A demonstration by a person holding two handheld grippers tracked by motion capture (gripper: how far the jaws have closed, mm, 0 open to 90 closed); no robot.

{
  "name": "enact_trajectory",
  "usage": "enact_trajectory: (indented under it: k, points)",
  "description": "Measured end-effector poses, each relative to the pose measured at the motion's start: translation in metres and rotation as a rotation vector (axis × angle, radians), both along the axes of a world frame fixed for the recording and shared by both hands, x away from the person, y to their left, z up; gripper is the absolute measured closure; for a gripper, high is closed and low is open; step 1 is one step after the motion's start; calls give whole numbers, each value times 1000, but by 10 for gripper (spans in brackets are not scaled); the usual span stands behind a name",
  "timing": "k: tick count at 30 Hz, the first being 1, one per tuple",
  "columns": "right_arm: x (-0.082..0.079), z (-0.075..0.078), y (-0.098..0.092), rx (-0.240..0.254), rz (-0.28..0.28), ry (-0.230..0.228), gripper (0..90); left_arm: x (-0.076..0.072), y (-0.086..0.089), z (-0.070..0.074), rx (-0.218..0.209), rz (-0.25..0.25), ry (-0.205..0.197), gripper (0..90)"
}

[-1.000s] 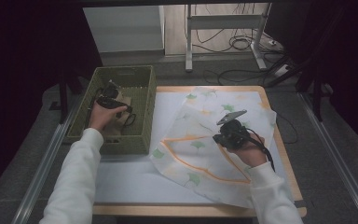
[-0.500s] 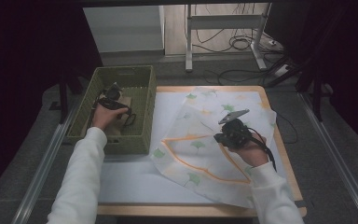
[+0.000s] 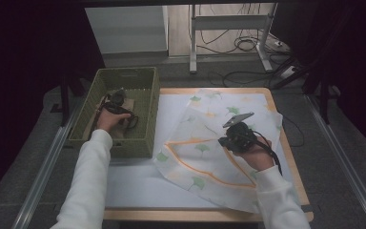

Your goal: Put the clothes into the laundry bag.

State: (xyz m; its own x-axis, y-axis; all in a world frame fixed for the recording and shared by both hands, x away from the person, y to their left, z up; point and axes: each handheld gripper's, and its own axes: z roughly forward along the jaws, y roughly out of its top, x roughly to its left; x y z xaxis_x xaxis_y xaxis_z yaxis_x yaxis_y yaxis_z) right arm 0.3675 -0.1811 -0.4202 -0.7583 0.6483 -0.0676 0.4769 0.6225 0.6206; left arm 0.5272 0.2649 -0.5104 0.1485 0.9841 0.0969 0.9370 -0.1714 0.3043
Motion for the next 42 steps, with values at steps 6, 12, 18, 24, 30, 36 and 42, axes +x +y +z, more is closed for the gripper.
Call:
enact_trajectory:
  k: [6, 12, 18, 24, 30, 36, 42]
  points:
    - [-1, 0, -1, 1, -2, -1, 857, 0, -1, -3, 19, 3, 17, 42]
    - [-1, -1, 0, -2, 0, 0, 857, 0, 5, -2, 13, 37, 21, 76]
    - [-1, 0, -1, 3, -6, -2, 857, 0, 6, -1, 10, 50, 18, 105]
    - [-1, 0, -1, -1, -2, 1, 857, -2, 12, 2, -21, 83, 7, 155]
    - [-2, 0, -1, -1, -5, 2, 857, -2, 11, 1, 5, 80, 12, 207]
    - [-2, 1, -2, 1, -6, -7, 857, -3, 10, 1, 15, 71, 14, 224]
    - [-2, 1, -2, -1, -6, -7, 857, -3, 9, 2, 17, 56, 11, 324]
